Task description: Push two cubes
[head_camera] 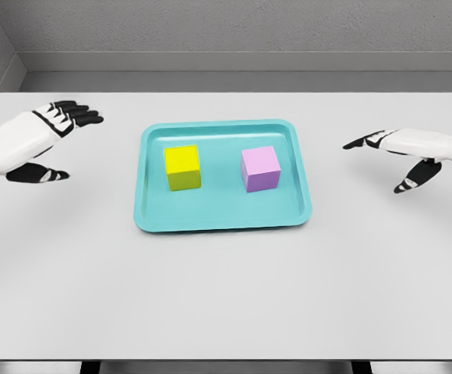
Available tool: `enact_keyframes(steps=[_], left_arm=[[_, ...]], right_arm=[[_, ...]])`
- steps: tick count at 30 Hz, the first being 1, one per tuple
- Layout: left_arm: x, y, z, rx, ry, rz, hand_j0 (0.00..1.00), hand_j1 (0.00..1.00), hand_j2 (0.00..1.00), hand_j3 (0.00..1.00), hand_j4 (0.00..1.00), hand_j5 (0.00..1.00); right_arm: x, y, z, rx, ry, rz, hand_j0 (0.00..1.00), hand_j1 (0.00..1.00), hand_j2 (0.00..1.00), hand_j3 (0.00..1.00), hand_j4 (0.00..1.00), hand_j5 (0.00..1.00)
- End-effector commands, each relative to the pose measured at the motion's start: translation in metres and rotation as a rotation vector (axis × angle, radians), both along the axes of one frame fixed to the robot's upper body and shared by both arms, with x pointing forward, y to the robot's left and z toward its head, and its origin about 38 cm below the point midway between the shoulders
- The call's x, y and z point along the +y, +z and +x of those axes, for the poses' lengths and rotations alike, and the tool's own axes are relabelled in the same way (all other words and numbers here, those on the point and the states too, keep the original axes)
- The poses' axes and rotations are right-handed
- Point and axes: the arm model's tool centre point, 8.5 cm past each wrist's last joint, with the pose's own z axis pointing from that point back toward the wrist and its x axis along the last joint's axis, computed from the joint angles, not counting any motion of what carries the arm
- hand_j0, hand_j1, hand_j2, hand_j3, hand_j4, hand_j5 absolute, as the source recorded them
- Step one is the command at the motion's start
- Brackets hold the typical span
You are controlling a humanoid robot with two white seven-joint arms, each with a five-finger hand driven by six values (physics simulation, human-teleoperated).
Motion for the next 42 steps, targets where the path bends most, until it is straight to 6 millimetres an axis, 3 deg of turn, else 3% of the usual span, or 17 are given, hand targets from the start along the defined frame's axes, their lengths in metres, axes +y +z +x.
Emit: enact_keyframes(steps=[1, 5, 8, 11, 13, 16, 17, 18, 20, 23, 26, 29, 31, 35, 38, 42], left_arm=[[0.007, -0.006, 0.002, 0.007, 0.021, 0.026, 1.0, 1.0, 1.0, 1.0, 1.0, 1.0], [0.004, -0.007, 0.002, 0.006, 0.017, 0.019, 1.0, 1.0, 1.0, 1.0, 1.0, 1.0], [-0.001, -0.016, 0.002, 0.005, 0.008, 0.077, 1.0, 1.0, 1.0, 1.0, 1.0, 1.0], [-0.022, -0.027, 0.005, -0.01, -0.012, 0.052, 1.0, 1.0, 1.0, 1.0, 1.0, 1.0], [-0.02, -0.036, 0.004, 0.01, -0.012, 0.107, 1.0, 1.0, 1.0, 1.0, 1.0, 1.0], [-0.02, -0.031, 0.012, -0.026, -0.01, 0.181, 1.0, 1.0, 1.0, 1.0, 1.0, 1.0], [-0.02, -0.035, 0.012, -0.022, -0.01, 0.224, 1.0, 1.0, 1.0, 1.0, 1.0, 1.0], [-0.016, -0.046, 0.013, 0.016, 0.001, 0.237, 1.0, 1.0, 1.0, 1.0, 1.0, 1.0], [-0.013, -0.048, 0.015, 0.028, 0.007, 0.247, 1.0, 1.0, 1.0, 1.0, 1.0, 1.0], [-0.012, -0.054, 0.029, 0.059, 0.031, 0.238, 0.98, 0.98, 0.98, 0.98, 0.98, 0.98], [-0.013, -0.057, 0.04, 0.072, 0.039, 0.236, 0.68, 0.68, 0.68, 0.68, 0.68, 0.68], [-0.026, -0.061, 0.044, 0.102, 0.022, 0.252, 0.66, 0.66, 0.66, 0.66, 0.66, 0.66], [-0.029, -0.056, 0.048, 0.093, 0.018, 0.243, 0.6, 0.6, 0.6, 0.6, 0.6, 0.6], [-0.037, -0.045, 0.05, 0.062, -0.001, 0.238, 0.59, 0.59, 0.59, 0.59, 0.59, 0.59], [-0.051, -0.05, 0.052, 0.069, -0.018, 0.217, 0.59, 0.59, 0.59, 0.59, 0.59, 0.59], [-0.06, -0.048, 0.052, 0.084, -0.041, 0.236, 0.6, 0.6, 0.6, 0.6, 0.6, 0.6]], right_arm=[[0.001, -0.001, 0.0, 0.003, -0.002, 0.005, 1.0, 1.0, 1.0, 1.0, 1.0, 1.0], [0.001, 0.0, 0.001, 0.001, -0.008, -0.001, 1.0, 1.0, 1.0, 1.0, 1.0, 1.0], [0.018, 0.001, 0.008, -0.01, 0.02, 0.026, 1.0, 1.0, 1.0, 1.0, 1.0, 1.0], [0.024, -0.004, 0.017, -0.005, 0.007, 0.049, 1.0, 1.0, 1.0, 1.0, 1.0, 1.0], [0.024, -0.003, 0.022, -0.004, -0.008, 0.055, 1.0, 1.0, 1.0, 1.0, 1.0, 1.0], [0.031, -0.005, 0.032, -0.002, -0.021, 0.065, 1.0, 1.0, 1.0, 1.0, 1.0, 1.0], [0.03, -0.005, 0.035, -0.008, -0.024, 0.032, 0.98, 0.98, 0.98, 0.98, 0.98, 0.98], [0.031, -0.005, 0.036, -0.015, -0.021, 0.002, 0.9, 0.9, 0.9, 0.9, 0.9, 0.9], [0.033, -0.009, 0.038, -0.017, -0.016, -0.035, 0.77, 0.77, 0.77, 0.77, 0.77, 0.77], [0.037, -0.01, 0.037, -0.024, 0.009, -0.047, 0.49, 0.49, 0.49, 0.49, 0.49, 0.49], [0.046, -0.007, 0.039, -0.021, 0.047, -0.085, 0.35, 0.35, 0.35, 0.35, 0.35, 0.35], [0.052, -0.006, 0.038, -0.031, 0.073, -0.104, 0.25, 0.25, 0.25, 0.25, 0.25, 0.25], [0.056, -0.006, 0.038, -0.033, 0.084, -0.107, 0.16, 0.16, 0.16, 0.16, 0.16, 0.16], [0.064, -0.005, 0.04, -0.031, 0.114, -0.139, 0.13, 0.13, 0.13, 0.13, 0.13, 0.13], [0.087, -0.008, 0.039, -0.038, 0.184, -0.192, 0.13, 0.13, 0.13, 0.13, 0.13, 0.13], [0.097, -0.007, 0.04, -0.037, 0.224, -0.226, 0.12, 0.12, 0.12, 0.12, 0.12, 0.12]])
